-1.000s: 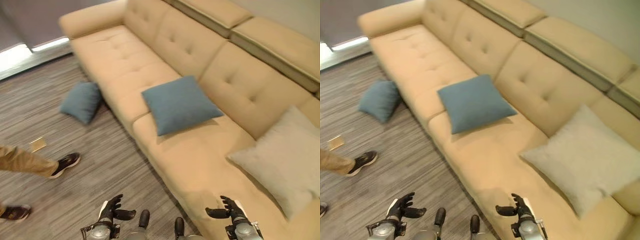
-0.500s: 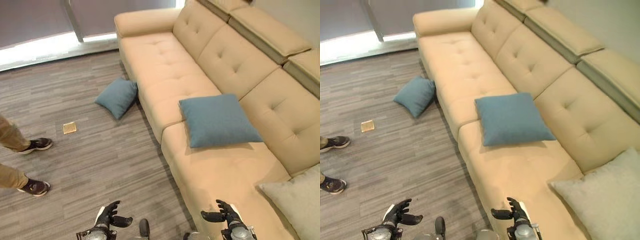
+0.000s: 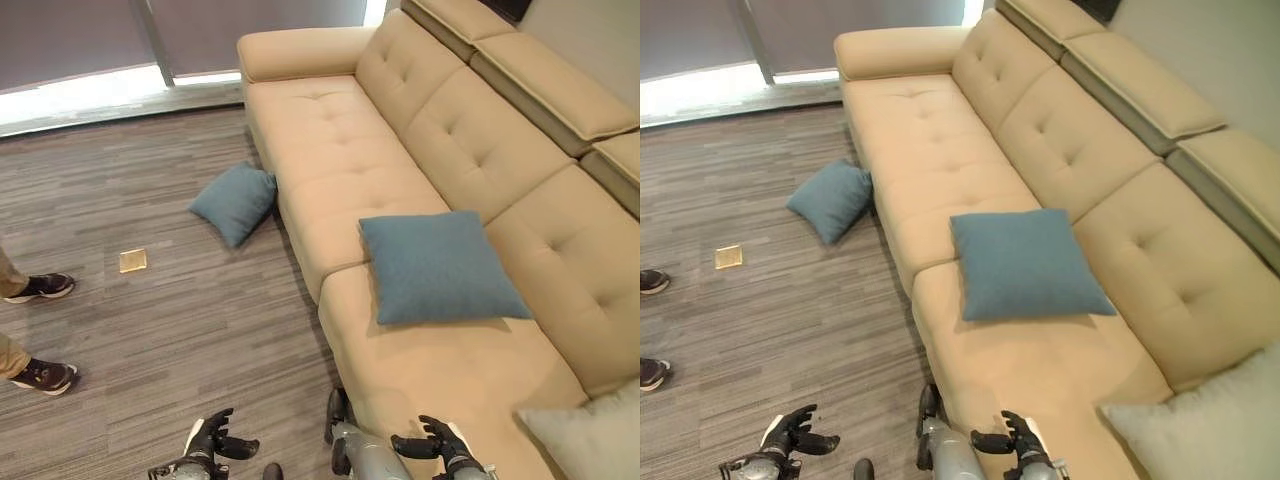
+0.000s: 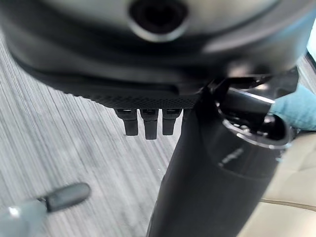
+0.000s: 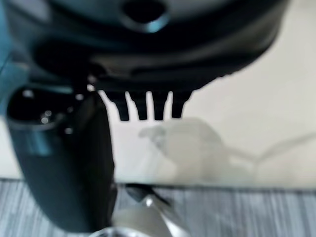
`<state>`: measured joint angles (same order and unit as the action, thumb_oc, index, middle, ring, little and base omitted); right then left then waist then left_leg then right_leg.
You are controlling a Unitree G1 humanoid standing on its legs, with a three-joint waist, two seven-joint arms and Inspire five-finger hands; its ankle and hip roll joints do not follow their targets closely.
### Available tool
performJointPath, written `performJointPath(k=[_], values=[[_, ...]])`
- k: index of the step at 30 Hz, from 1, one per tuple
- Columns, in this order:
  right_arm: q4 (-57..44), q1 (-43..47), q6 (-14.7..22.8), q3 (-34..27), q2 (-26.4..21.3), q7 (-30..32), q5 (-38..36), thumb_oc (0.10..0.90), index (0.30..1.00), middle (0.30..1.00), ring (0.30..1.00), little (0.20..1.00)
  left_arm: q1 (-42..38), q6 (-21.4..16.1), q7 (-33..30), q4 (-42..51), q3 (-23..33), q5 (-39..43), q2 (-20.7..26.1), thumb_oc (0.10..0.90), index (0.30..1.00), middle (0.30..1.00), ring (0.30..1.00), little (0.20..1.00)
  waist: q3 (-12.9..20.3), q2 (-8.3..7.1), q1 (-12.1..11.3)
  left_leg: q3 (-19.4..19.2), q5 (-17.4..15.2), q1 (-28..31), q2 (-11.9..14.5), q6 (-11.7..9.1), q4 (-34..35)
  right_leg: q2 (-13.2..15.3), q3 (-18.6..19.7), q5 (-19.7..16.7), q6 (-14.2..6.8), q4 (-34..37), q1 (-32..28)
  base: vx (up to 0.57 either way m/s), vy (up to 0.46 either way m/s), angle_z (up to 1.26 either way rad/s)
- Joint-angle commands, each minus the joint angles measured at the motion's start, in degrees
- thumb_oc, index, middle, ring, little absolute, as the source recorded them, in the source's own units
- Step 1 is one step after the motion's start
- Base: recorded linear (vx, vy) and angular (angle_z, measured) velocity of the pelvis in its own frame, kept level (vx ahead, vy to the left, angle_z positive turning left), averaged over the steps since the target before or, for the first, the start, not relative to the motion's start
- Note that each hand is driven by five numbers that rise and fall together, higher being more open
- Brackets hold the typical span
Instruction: Pick up all the scattered cushions and arrange them neatly on the sofa.
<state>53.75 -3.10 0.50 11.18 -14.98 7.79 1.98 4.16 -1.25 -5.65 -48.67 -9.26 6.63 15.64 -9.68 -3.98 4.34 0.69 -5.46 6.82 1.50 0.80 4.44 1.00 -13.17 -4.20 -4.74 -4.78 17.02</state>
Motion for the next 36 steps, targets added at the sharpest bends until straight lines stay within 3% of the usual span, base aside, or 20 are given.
performJointPath(k=[1,3,4,6,7,10,13,15,17,19,25,27,29,30,31,32,33,34,35,36], values=[[-0.8,1.2,2.0,-1.4,-2.7,1.6,0.6,0.8,0.9,0.9,0.9,0.9,-1.3,-2.7,-0.1,4.4,-0.1,-1.9,2.4,0.8,0.9,0.9,0.9,0.9,2.1,-0.49,1.6,-0.3,-7.1,-0.4,-6.3,0.5,-5.8,1.2,-0.1,2.7,0.1,0.5,-4.0,0.38,-0.1,0.6],[-0.9,1.3,2.2,-1.7,-2.9,1.4,0.3,0.8,0.9,0.9,0.9,0.9,-1.2,-2.7,0.4,5.3,-0.5,-2.0,2.5,0.8,0.9,0.9,0.9,0.9,2.4,-0.11,2.1,-2.1,-4.9,-1.4,-5.3,-1.9,-11.5,0.8,-0.2,3.1,0.7,1.5,-6.4,0.2,-0.058,0.24],[-0.9,1.3,2.2,-1.7,-2.9,1.3,0.3,0.8,0.9,0.9,0.9,0.9,-1.2,-2.7,0.4,5.3,-0.5,-2.0,2.5,0.8,0.9,0.9,0.9,0.9,2.4,-0.1,2.1,-2.1,-5.0,-1.5,-5.3,-2.0,-11.8,0.8,-0.2,3.1,0.7,1.5,-6.3,0.11,-0.045,0.07],[-1.5,1.9,2.4,-1.5,-3.5,1.4,0.2,0.8,0.9,0.9,0.9,0.9,-1.2,-2.5,0.9,6.5,-0.5,-1.4,2.6,0.8,0.9,0.9,0.9,0.9,1.7,-0.81,1.5,-3.8,-2.3,-6.2,-4.7,-3.8,-22.1,0.6,0.9,3.3,1.7,2.8,-8.5,0.16,-0.04,-0.08],[-1.4,2.7,2.2,-1.1,-4.1,1.5,-0.5,0.8,0.9,0.9,0.9,0.9,-1.5,-2.3,0.6,5.7,-0.1,-0.6,2.4,0.8,0.9,0.9,0.9,0.9,1.5,-1.88,0.5,-3.4,-2.4,-10.9,-4.2,-3.2,-27.9,0.0,3.6,4.8,2.5,3.4,-10.2,0.24,-0.009,-0.26],[-1.1,3.2,2.1,-0.9,-4.5,1.6,-0.7,0.8,0.9,0.9,0.9,0.9,-1.4,-2.1,0.7,5.8,-0.5,-0.4,2.3,0.8,0.9,0.9,0.9,0.9,1.1,-2.81,-0.4,-3.0,-5.6,-13.9,-3.5,-1.7,-27.5,0.4,5.7,6.1,2.5,2.9,-11.6,0.11,0.016,-0.94],[-0.7,3.5,2.1,-0.7,-5.0,1.8,-0.7,0.8,0.9,0.9,0.9,0.9,-1.9,-2.1,0.6,5.9,-1.2,-0.7,2.6,0.8,0.9,0.9,0.9,0.9,0.8,-3.98,-1.0,-0.3,-4.7,-17.3,-2.5,-1.5,-22.1,0.7,8.6,7.3,2.3,2.3,-12.6,0.21,0.11,-0.26],[0.0,4.2,2.1,0.1,-5.4,2.2,-0.6,0.8,0.9,0.9,0.9,0.9,-2.3,-2.6,0.0,6.6,-1.7,1.3,2.4,0.8,0.9,0.9,0.9,0.9,0.1,-3.3,-2.7,8.6,2.7,-19.7,-2.8,-3.3,-13.5,-0.9,12.4,8.4,2.6,1.8,-14.3,0.24,0.2,-0.65],[0.4,4.4,2.0,0.3,-5.5,2.1,-0.3,0.8,0.9,0.9,0.9,0.9,-2.5,-2.6,0.2,6.8,-2.0,1.3,2.3,0.8,0.9,0.9,0.9,0.9,0.0,-2.85,-2.9,10.6,3.6,-20.1,-3.2,-3.7,-12.0,-1.2,14.2,8.8,2.2,1.5,-14.9,0.19,0.21,-1.02],[1.4,4.6,2.1,0.1,-5.0,1.9,0.5,0.8,0.9,0.9,0.9,0.9,-2.9,-2.6,0.5,5.3,-2.5,0.0,2.0,0.8,0.9,0.9,0.9,0.9,1.0,-2.5,-2.6,9.8,3.3,-18.1,-2.4,-3.6,-9.9,-0.5,15.1,9.4,1.6,1.1,-15.5,0.2,0.27,-1.09],[0.9,4.6,1.7,1.5,-3.5,0.6,3.0,0.8,0.9,0.9,0.9,0.9,-3.6,-3.0,0.8,5.3,-3.4,-2.7,3.8,0.8,0.9,0.9,0.9,0.9,1.5,-2.11,-1.7,3.5,2.2,-14.0,-2.7,-0.7,-8.0,2.2,18.1,8.4,-1.1,-6.0,-12.9,0.11,0.259,-0.7],[0.8,5.8,1.5,2.6,-3.3,0.3,4.2,0.8,0.9,0.9,0.9,0.9,-4.3,-3.1,0.3,5.3,-2.9,-2.4,4.6,0.8,0.9,0.9,0.9,0.9,0.3,-1.71,-2.0,0.8,1.8,-13.5,-2.1,0.2,-8.3,2.8,17.3,6.2,-2.2,-10.9,-9.3,-0.04,0.175,-0.91],[-0.1,6.4,2.0,2.8,-3.4,0.5,4.6,0.8,0.9,0.9,0.9,0.9,-4.5,-3.4,0.1,5.1,-2.2,-2.0,4.8,0.8,0.9,0.9,0.9,0.9,0.1,-1.24,-2.7,-1.2,1.2,-12.9,-1.6,0.6,-8.0,4.4,12.5,6.6,-2.0,-12.4,-8.4,0.02,0.166,-0.76],[-0.8,6.5,2.2,2.8,-3.3,0.5,4.8,0.8,0.9,0.9,0.9,0.9,-4.3,-3.5,-0.1,4.8,-1.9,-1.8,4.6,0.8,0.9,0.9,0.9,0.9,0.3,-1.15,-2.7,-2.2,0.8,-12.0,-1.7,0.7,-7.7,4.9,9.8,6.8,-1.8,-12.0,-8.4,0.05,0.105,-0.69],[-0.8,6.5,2.2,2.8,-3.3,0.5,4.8,0.8,0.9,0.9,0.9,0.9,-4.3,-3.5,-0.1,4.8,-1.9,-1.8,4.6,0.8,0.9,0.9,0.9,0.9,0.2,-1.14,-2.7,-2.2,0.8,-11.9,-1.7,0.7,-7.7,4.9,9.8,6.8,-1.8,-12.0,-8.5,0.1,0.107,-0.89],[-1.3,6.4,2.4,2.8,-3.5,0.6,4.8,0.8,0.9,0.9,0.9,0.9,-3.7,-3.6,-0.3,4.5,-1.5,-1.7,4.5,0.8,0.9,0.9,0.9,0.9,0.8,-1.24,-2.8,-3.9,0.2,-10.6,-2.0,1.0,-7.3,4.6,6.3,7.4,-1.2,-9.7,-9.1,0.07,0.057,-1.31],[-1.3,6.4,2.4,2.8,-3.5,0.6,4.8,0.8,0.9,0.9,0.9,0.9,-3.7,-3.6,-0.3,4.5,-1.5,-1.7,4.5,0.8,0.9,0.9,0.9,0.9,0.8,-1.24,-2.9,-3.9,0.2,-10.5,-2.0,1.0,-7.3,4.6,6.3,7.4,-1.2,-9.7,-9.1,0.15,0.081,-1.09],[-2.5,6.8,2.6,2.2,-3.5,1.0,4.2,0.8,0.9,0.9,0.9,0.9,-3.2,-3.7,-0.6,4.4,-0.7,-0.3,4.0,0.8,0.9,0.9,0.9,0.9,1.4,-1.14,-3.4,-6.5,-0.6,-9.4,-1.8,0.9,-6.7,4.4,-0.6,7.6,-0.5,-7.8,-8.5,0.15,-0.02,-0.55],[-4.0,6.4,2.9,1.4,-3.3,1.4,3.0,0.8,0.9,0.9,0.9,0.9,-2.6,-3.6,-0.6,4.9,-0.3,-0.1,3.6,0.8,0.9,0.9,0.9,0.9,1.5,-1.54,-3.1,-7.7,-1.7,-8.6,-2.0,0.6,-7.7,4.1,-1.8,8.4,0.0,-3.6,-11.1,0.18,-0.04,-0.17],[-4.7,6.0,3.0,0.9,-3.2,1.6,2.4,0.8,0.9,0.9,0.9,0.9,-2.3,-3.4,-0.7,5.3,-0.3,0.1,3.5,0.8,0.9,0.9,0.9,0.9,1.6,-1.87,-2.8,-7.6,-1.8,-9.1,-2.1,0.4,-9.0,3.1,0.3,8.3,0.5,-2.9,-11.3,0.13,-0.074,-0.57]])
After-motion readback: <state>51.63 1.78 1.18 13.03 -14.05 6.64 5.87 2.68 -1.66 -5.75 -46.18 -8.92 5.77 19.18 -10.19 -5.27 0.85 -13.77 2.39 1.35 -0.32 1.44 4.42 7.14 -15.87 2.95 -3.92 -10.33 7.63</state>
